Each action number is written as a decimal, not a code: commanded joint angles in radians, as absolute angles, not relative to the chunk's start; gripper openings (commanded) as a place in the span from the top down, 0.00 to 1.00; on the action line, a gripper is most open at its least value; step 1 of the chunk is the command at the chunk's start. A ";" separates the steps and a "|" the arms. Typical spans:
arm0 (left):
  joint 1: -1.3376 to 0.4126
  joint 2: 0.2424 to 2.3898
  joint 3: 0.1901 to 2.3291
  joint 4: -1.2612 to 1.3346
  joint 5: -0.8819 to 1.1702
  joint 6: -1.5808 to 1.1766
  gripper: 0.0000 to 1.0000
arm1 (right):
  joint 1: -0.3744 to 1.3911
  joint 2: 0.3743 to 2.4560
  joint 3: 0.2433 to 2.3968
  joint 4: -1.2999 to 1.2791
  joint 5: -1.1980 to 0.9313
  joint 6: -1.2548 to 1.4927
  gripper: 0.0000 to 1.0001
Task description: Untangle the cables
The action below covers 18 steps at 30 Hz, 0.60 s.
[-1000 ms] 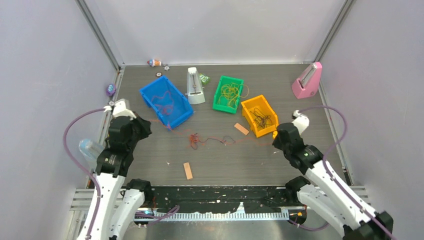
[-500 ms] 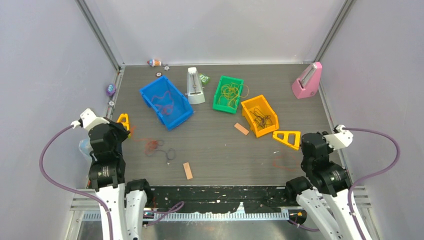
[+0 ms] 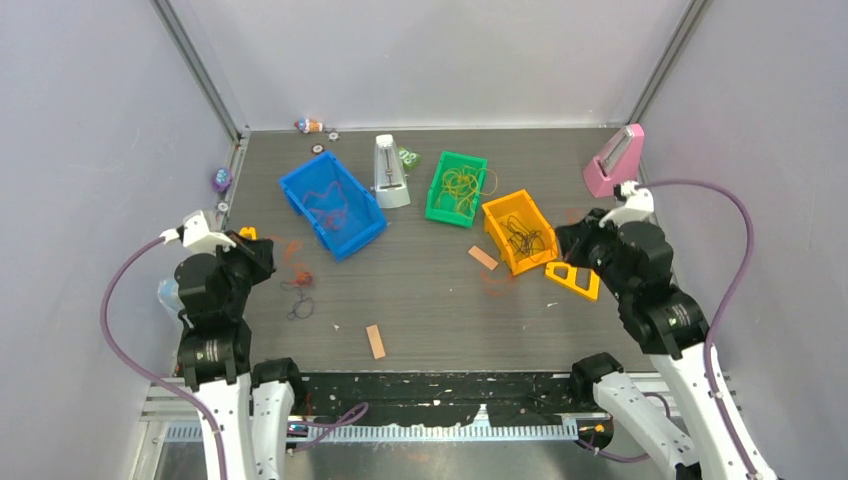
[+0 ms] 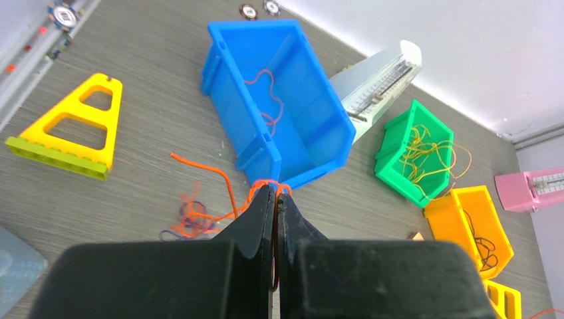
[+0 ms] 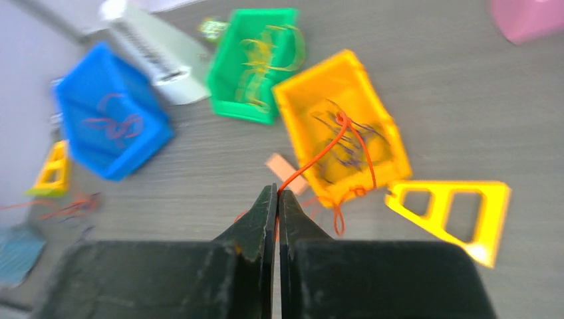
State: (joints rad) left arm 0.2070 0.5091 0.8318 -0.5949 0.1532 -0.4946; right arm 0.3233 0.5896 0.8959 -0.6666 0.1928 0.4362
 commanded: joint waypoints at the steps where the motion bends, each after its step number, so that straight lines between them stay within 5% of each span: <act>1: 0.210 0.450 0.895 -0.638 0.106 -0.440 1.00 | 0.339 0.716 1.067 -0.501 -0.155 0.351 0.95; 10: 0.210 0.447 0.916 -0.632 0.148 -0.497 1.00 | 0.703 1.134 1.467 -0.478 -0.074 0.295 0.95; 18: 0.209 0.467 0.938 -0.633 0.171 -0.516 1.00 | 0.802 1.442 1.755 -0.395 -0.068 0.259 0.95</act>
